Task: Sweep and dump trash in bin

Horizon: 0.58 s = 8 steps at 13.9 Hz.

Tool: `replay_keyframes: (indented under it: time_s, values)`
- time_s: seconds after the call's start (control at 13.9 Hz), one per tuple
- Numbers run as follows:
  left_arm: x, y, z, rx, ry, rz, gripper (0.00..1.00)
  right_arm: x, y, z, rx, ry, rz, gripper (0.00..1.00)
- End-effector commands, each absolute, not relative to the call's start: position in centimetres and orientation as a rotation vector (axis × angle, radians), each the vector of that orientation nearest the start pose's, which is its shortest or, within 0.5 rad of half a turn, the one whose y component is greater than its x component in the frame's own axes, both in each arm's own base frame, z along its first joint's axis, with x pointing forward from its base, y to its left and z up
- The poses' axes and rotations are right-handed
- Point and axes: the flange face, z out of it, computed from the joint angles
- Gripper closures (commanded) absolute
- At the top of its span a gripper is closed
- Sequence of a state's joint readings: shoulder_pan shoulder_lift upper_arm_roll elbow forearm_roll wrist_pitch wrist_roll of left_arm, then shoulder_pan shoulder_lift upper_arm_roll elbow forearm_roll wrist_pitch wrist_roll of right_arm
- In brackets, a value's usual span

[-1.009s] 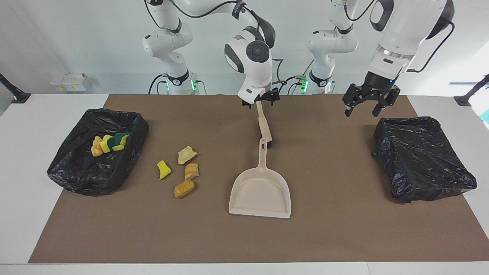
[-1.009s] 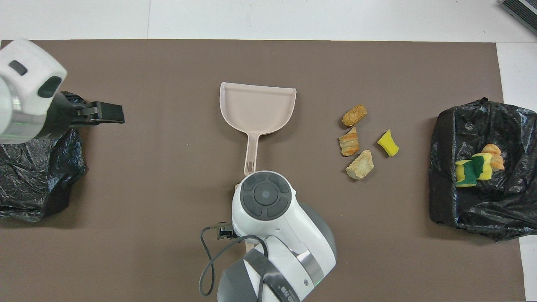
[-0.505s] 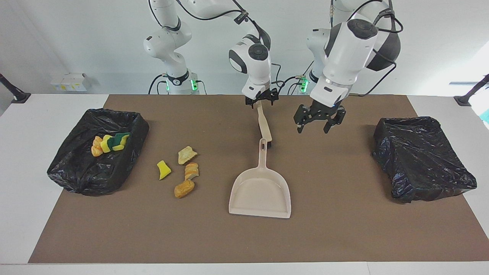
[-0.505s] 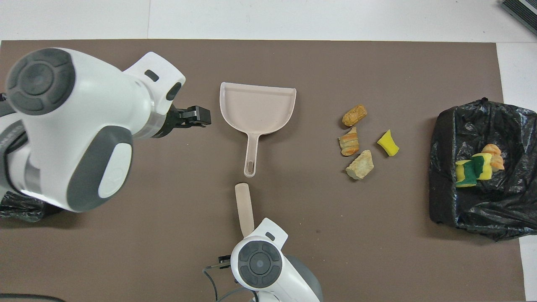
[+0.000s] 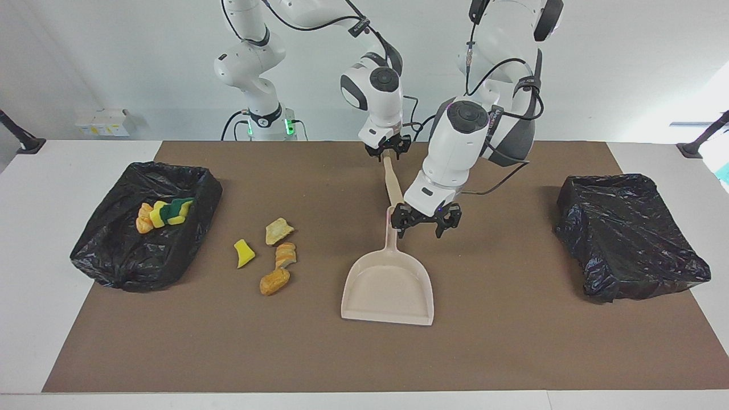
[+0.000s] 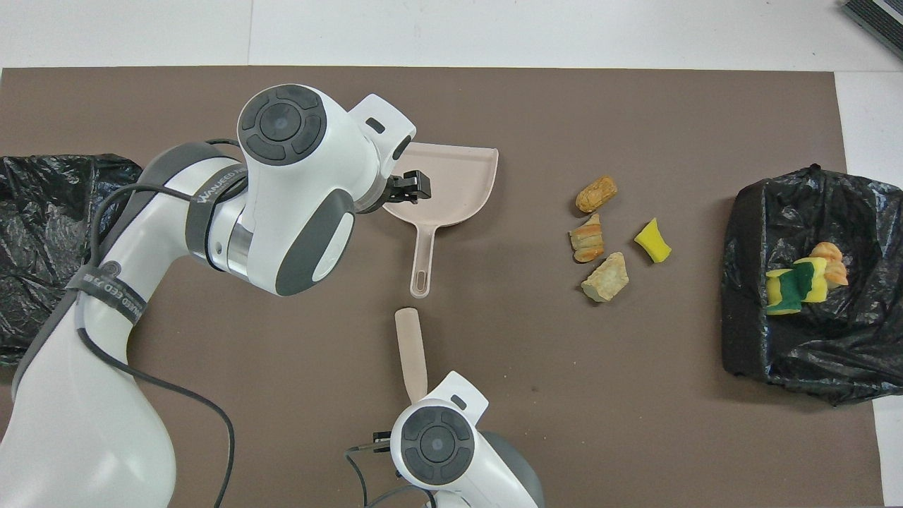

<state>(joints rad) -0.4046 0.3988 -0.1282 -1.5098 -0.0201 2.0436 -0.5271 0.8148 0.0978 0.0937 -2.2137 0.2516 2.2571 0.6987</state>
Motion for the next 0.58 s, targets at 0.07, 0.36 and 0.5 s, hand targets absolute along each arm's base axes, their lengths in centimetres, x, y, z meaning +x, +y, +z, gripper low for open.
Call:
replay_keyframes:
  time_s: [0.07,0.36,0.5]
  values:
    - [57.9,-35.6,42.3,-3.232,0.03,-0.098,0.0,31.8,41.8,34.6,-3.029,-0.003,0.3,1.0]
    - [55.7,-37.0,39.6,-3.235,0.041,-0.008,0.0,32.8,38.1,39.2,-3.039,0.06,0.356,1.0]
    - [54.2,-38.9,38.0,-3.226,0.091,0.019,0.0,33.2,35.8,40.6,-3.057,0.12,0.414,1.0]
